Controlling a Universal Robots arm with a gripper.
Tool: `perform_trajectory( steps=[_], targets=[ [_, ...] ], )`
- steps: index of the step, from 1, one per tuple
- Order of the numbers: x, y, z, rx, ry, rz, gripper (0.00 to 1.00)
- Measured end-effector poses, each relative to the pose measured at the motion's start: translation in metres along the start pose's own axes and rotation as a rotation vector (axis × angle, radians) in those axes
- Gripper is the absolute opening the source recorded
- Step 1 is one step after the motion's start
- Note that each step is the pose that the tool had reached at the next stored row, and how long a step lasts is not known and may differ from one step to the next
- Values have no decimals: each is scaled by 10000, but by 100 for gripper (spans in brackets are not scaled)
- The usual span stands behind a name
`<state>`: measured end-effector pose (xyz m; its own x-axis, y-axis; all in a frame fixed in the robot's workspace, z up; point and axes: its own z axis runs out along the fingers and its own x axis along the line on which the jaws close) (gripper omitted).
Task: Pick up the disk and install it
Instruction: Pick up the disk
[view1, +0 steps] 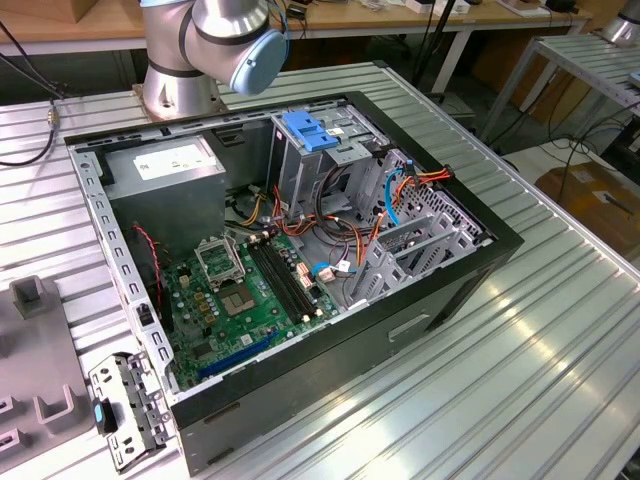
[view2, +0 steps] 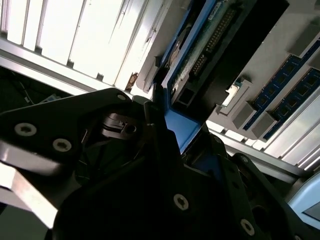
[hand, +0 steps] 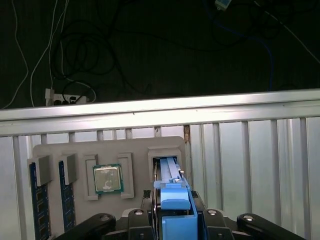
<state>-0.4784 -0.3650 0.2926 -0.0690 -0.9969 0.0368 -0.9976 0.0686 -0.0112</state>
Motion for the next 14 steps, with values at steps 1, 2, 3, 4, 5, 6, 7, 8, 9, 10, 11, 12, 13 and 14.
perform_trajectory(
  steps=[1,2,3,4,5,6,7,8,9,10,11,12,13,14],
  targets=[
    [0,0,0,0,1,0,37],
    [0,0,1,-1,1,0,37],
    [0,0,2,0,1,0,37],
    [0,0,2,-1,1,0,37],
    [0,0,2,-1,1,0,37],
    [0,0,3,-1,1,-1,37],
    [0,0,3,-1,1,0,37],
    [0,0,4,-1,1,0,37],
    [0,0,3,-1,1,0,37],
    [0,0,3,-1,1,0,37],
    [0,0,4,-1,1,0,37],
    [0,0,4,-1,1,0,37],
    [0,0,4,-1,1,-12,37],
    [0,0,4,2,0,-62,37]
  ],
)
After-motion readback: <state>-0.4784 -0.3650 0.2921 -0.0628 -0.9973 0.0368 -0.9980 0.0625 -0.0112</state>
